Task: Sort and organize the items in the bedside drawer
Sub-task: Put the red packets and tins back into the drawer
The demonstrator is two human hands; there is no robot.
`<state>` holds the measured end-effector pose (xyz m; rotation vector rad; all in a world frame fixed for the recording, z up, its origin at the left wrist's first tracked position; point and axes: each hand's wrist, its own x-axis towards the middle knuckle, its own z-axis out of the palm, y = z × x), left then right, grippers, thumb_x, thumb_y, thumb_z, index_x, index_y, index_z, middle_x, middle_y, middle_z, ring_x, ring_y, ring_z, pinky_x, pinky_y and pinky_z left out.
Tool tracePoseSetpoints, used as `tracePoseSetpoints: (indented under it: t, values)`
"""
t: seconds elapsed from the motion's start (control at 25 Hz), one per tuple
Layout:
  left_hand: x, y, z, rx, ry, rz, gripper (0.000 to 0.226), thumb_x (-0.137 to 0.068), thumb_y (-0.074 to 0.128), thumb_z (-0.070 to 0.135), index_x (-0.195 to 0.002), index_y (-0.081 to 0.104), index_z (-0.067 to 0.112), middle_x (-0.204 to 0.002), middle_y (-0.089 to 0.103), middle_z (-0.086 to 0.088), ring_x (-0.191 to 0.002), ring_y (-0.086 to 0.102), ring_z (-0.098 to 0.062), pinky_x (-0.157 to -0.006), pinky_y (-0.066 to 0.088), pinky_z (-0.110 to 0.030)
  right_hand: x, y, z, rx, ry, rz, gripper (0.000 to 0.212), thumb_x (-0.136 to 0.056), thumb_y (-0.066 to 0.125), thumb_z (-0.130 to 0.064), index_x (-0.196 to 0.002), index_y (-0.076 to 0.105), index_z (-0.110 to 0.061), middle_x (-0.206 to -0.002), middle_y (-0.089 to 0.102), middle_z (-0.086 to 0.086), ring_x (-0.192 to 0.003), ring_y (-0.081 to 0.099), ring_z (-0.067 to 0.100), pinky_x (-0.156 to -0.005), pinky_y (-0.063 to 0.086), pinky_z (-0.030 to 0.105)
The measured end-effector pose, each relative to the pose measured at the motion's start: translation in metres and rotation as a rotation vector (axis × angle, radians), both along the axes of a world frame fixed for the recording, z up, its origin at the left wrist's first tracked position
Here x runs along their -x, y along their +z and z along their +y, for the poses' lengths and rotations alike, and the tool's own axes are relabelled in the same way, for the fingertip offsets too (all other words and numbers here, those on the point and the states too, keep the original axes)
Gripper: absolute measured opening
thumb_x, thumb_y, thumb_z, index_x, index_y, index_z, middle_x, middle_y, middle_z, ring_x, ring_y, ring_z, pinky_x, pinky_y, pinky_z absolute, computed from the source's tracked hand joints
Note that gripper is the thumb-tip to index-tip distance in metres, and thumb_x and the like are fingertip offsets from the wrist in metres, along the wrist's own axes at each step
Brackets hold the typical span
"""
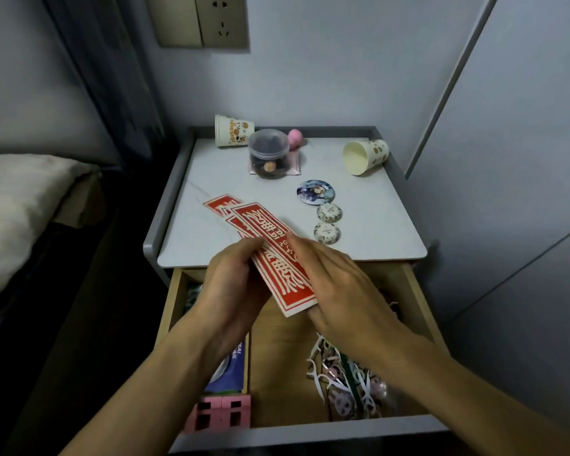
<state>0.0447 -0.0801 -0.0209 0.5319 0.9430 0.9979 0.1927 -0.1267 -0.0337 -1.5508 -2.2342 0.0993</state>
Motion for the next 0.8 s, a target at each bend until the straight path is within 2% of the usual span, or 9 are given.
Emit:
tracePoseSetpoints:
  t: [0.08,0.12,0.16,0.24,0.28,0.36,0.52,0.64,0.8]
  values:
    - [0.015,-0.008,0.003,-0.032,0.031,0.139,0.023,-0.098,0.050,0.018,-0.118,0.059,0.010,-0.101,0.075,-0.010,-0.089,0.074,-0.025,-0.081,0.056,-0.044,0.008,-0.001,0.005,0.208,0.053,0.054,0.089,-0.088,0.058,-0.057,-0.156,0.012,-0.023,-0.159,0.020,-0.005,-0.144,0.011,0.005,-0.119,0.015,0.029]
    - [0.022,-0.010,0.005,-0.045,0.038,0.173,0.022,-0.099,0.050,0.017,-0.116,0.061,0.010,-0.101,0.075,-0.011,-0.090,0.074,-0.026,-0.084,0.056,-0.045,0.013,-0.001,0.009,0.308,0.086,0.106,0.094,-0.082,0.058,-0.065,-0.155,0.011,-0.028,-0.159,0.011,-0.014,-0.143,0.005,0.000,-0.118,0.010,0.027]
    - [0.028,-0.011,0.007,-0.049,0.058,0.195,0.022,-0.099,0.051,0.017,-0.115,0.063,0.009,-0.102,0.075,-0.012,-0.089,0.074,-0.027,-0.084,0.056,-0.045,0.017,0.001,0.011,0.408,0.103,0.212,0.097,-0.077,0.060,-0.069,-0.155,0.015,-0.032,-0.156,0.009,-0.022,-0.142,0.006,-0.004,-0.118,0.014,0.026]
    - [0.035,-0.010,0.010,-0.062,0.097,0.220,0.020,-0.097,0.056,0.015,-0.112,0.065,0.005,-0.100,0.075,-0.011,-0.086,0.074,-0.027,-0.081,0.056,-0.043,0.020,0.006,0.016,0.472,0.032,0.547,0.085,-0.073,0.066,-0.061,-0.148,0.034,-0.035,-0.146,0.024,-0.024,-0.134,0.029,-0.005,-0.110,0.038,0.027]
    - [0.037,-0.009,0.010,-0.077,0.095,0.244,0.020,-0.095,0.059,0.015,-0.112,0.065,0.005,-0.098,0.076,-0.010,-0.085,0.074,-0.026,-0.079,0.057,-0.042,0.020,0.007,0.020,0.433,-0.058,0.688,0.074,-0.075,0.071,-0.052,-0.141,0.042,-0.035,-0.139,0.035,-0.020,-0.126,0.042,-0.003,-0.099,0.050,0.026]
    - [0.038,-0.008,0.007,-0.107,0.059,0.303,0.022,-0.092,0.065,0.018,-0.111,0.066,0.007,-0.097,0.076,-0.008,-0.084,0.074,-0.026,-0.076,0.057,-0.039,0.020,0.009,0.028,0.394,-0.239,0.870,0.062,-0.078,0.079,-0.031,-0.131,0.048,-0.034,-0.123,0.053,-0.011,-0.108,0.061,0.005,-0.080,0.059,0.028]
    - [0.038,-0.006,0.002,-0.143,0.064,0.365,0.028,-0.088,0.069,0.021,-0.113,0.066,0.009,-0.097,0.076,-0.006,-0.082,0.075,-0.024,-0.072,0.058,-0.035,0.021,0.012,0.031,0.596,-0.309,1.112,0.040,-0.082,0.077,-0.017,-0.119,0.061,-0.018,-0.102,0.074,0.002,-0.082,0.075,0.016,-0.073,0.062,0.037]
    - [0.040,-0.004,0.004,-0.121,0.100,0.358,0.026,-0.094,0.062,0.025,-0.113,0.066,0.008,-0.097,0.076,-0.006,-0.083,0.074,-0.023,-0.078,0.058,-0.038,0.019,0.010,0.030,0.663,-0.352,1.261,0.028,-0.088,0.070,-0.017,-0.115,0.066,-0.013,-0.098,0.076,0.004,-0.085,0.075,0.023,-0.081,0.060,0.044]
    - [0.042,-0.001,0.003,-0.091,0.117,0.318,0.025,-0.098,0.055,0.026,-0.112,0.067,0.008,-0.095,0.076,-0.006,-0.082,0.074,-0.022,-0.081,0.057,-0.041,0.010,0.009,0.031,0.738,-0.363,1.463,0.027,-0.093,0.063,-0.018,-0.118,0.064,-0.009,-0.104,0.075,0.009,-0.094,0.073,0.027,-0.089,0.056,0.047]
